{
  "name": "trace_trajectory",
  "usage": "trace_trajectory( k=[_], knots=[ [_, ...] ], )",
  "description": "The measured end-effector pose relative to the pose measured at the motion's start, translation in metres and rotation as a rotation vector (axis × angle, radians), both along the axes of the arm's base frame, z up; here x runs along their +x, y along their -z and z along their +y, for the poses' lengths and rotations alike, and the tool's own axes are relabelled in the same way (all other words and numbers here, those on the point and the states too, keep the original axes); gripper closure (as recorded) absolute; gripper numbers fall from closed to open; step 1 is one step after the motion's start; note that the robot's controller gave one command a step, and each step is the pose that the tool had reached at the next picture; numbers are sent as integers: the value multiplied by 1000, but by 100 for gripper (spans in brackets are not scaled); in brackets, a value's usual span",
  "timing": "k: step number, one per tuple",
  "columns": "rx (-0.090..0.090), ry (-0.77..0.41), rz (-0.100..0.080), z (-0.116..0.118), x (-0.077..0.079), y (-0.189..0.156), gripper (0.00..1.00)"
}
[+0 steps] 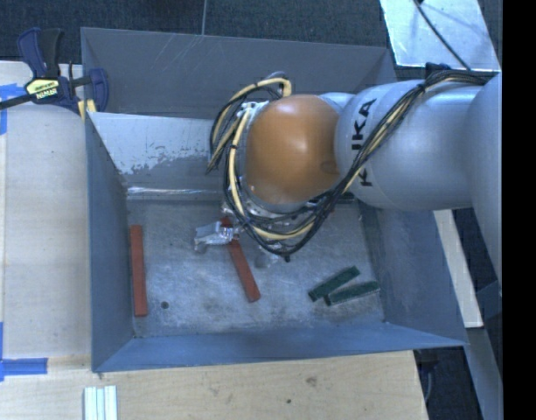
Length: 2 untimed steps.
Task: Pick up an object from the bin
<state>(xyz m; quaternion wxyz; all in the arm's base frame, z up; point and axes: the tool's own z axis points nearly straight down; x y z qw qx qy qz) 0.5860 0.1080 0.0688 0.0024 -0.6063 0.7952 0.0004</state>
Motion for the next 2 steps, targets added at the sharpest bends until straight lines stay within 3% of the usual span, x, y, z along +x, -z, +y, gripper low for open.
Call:
trace_trajectory(
  k=[1, 2],
  knots=[
    [0, 5, 1, 0, 1, 0, 0],
    [0, 6, 1, 1, 1, -1, 100]
  ],
)
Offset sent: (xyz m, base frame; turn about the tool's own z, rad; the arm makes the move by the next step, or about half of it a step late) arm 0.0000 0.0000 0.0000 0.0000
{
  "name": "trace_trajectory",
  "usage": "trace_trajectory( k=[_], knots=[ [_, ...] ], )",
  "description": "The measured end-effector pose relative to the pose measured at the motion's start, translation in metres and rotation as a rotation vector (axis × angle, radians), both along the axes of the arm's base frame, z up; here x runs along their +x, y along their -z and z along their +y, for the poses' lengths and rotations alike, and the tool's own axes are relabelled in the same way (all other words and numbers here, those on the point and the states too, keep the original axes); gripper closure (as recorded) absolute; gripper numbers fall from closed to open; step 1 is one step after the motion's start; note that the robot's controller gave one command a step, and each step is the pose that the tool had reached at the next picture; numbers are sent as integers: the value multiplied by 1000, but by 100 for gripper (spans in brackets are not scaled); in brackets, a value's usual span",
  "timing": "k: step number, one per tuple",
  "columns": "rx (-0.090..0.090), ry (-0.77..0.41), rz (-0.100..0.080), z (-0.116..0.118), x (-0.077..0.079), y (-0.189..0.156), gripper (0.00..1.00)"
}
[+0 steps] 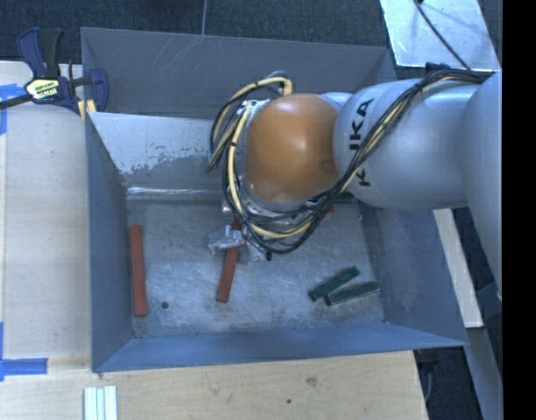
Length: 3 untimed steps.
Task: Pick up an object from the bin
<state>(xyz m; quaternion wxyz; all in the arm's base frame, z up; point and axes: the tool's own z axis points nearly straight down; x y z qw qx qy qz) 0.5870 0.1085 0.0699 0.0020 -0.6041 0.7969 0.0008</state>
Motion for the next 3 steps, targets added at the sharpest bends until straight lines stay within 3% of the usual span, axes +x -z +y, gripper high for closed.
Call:
trace_trajectory(
  k=[1, 3],
  knots=[
    [0, 6, -1, 0, 1, -1, 100],
    [0, 17, -4, 0, 3, -35, 100]
  ],
)
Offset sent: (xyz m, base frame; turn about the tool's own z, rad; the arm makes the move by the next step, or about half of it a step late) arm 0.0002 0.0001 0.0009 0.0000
